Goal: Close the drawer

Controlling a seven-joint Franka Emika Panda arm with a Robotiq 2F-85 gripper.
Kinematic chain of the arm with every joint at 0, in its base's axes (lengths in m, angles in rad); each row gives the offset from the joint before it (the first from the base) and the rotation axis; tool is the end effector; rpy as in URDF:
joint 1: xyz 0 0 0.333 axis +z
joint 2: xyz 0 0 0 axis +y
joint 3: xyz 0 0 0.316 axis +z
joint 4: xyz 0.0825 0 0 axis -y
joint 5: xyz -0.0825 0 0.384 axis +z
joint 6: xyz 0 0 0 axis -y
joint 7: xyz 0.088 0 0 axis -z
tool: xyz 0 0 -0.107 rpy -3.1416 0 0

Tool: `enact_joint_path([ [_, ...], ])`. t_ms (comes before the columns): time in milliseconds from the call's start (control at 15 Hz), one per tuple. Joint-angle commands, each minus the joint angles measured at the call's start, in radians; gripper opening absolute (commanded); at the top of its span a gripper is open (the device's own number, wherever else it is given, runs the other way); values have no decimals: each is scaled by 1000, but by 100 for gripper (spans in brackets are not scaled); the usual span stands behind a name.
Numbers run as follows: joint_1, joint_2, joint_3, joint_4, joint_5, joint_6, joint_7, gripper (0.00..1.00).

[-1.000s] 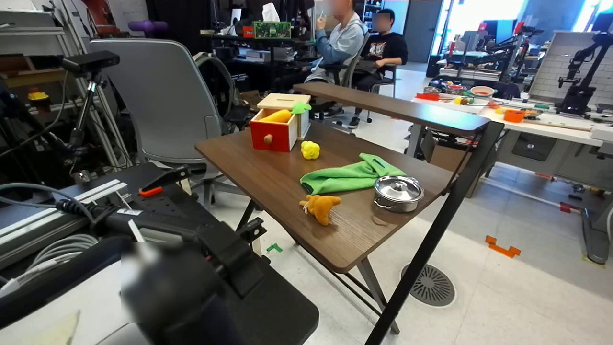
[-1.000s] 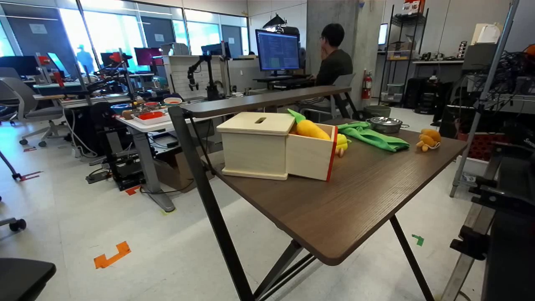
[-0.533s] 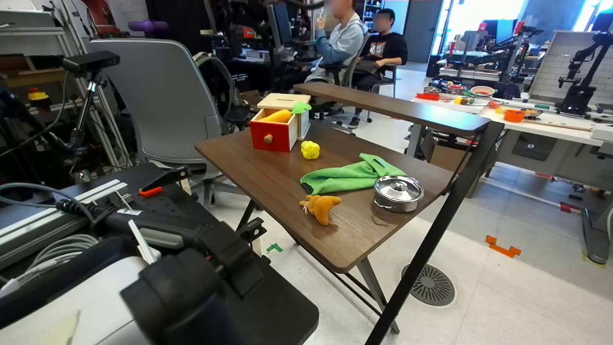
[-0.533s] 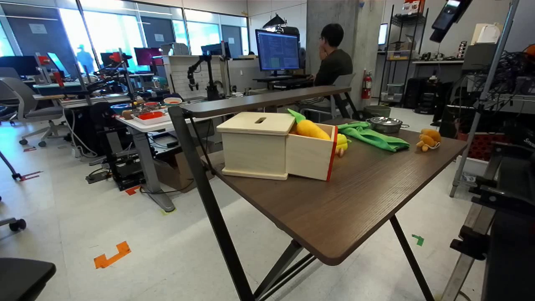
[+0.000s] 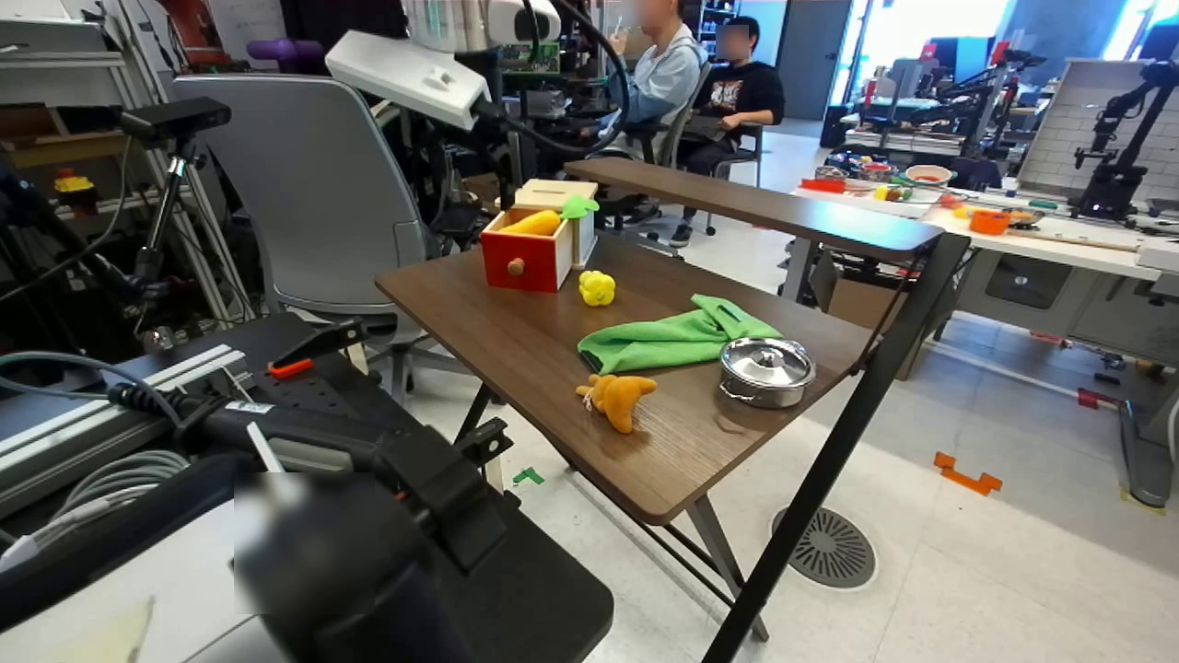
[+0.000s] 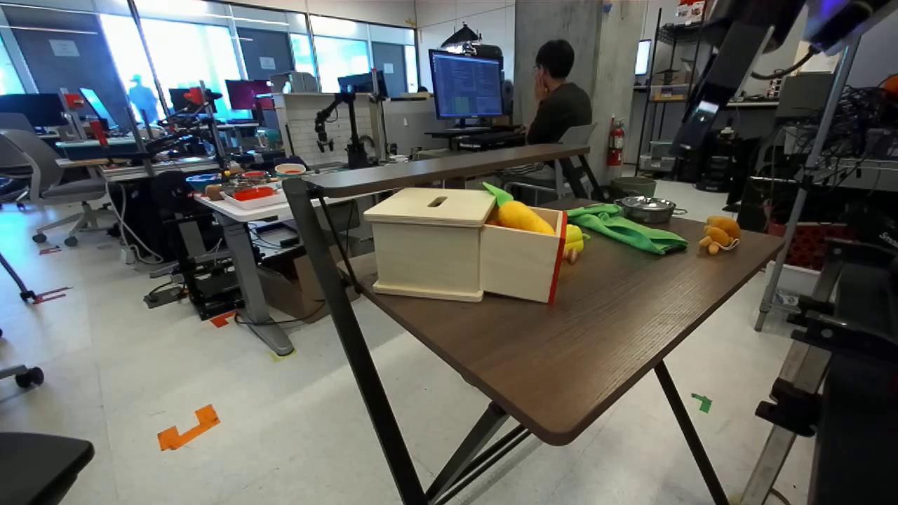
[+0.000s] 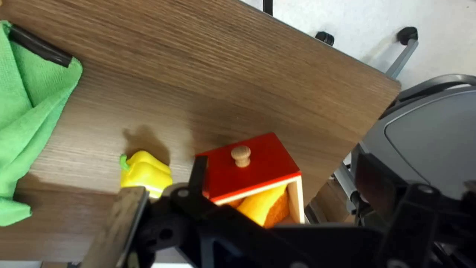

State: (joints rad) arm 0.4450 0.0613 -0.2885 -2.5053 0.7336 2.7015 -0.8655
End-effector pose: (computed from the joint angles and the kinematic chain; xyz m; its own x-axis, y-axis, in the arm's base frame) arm 0.4721 0.0505 0.2686 0.9035 0.3231 0.2817 0.3872 -0.8971 -0.2129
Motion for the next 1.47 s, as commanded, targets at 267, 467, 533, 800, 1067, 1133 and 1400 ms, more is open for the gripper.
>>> enact_joint_path([
  [267, -167, 205, 172, 94, -85, 27, 37, 100],
  [467, -167, 244, 173, 120, -96, 31, 42, 100],
  [533, -167, 243, 173, 121, -96, 31, 42, 100],
  [800, -333, 261, 351, 124, -120, 70, -11, 100],
  [1067, -404, 284, 443, 131, -180, 108, 24, 100],
  [1133, -415, 291, 454, 133, -200, 122, 34, 100],
  [1400, -428, 318, 458, 139, -321, 186, 129, 100],
])
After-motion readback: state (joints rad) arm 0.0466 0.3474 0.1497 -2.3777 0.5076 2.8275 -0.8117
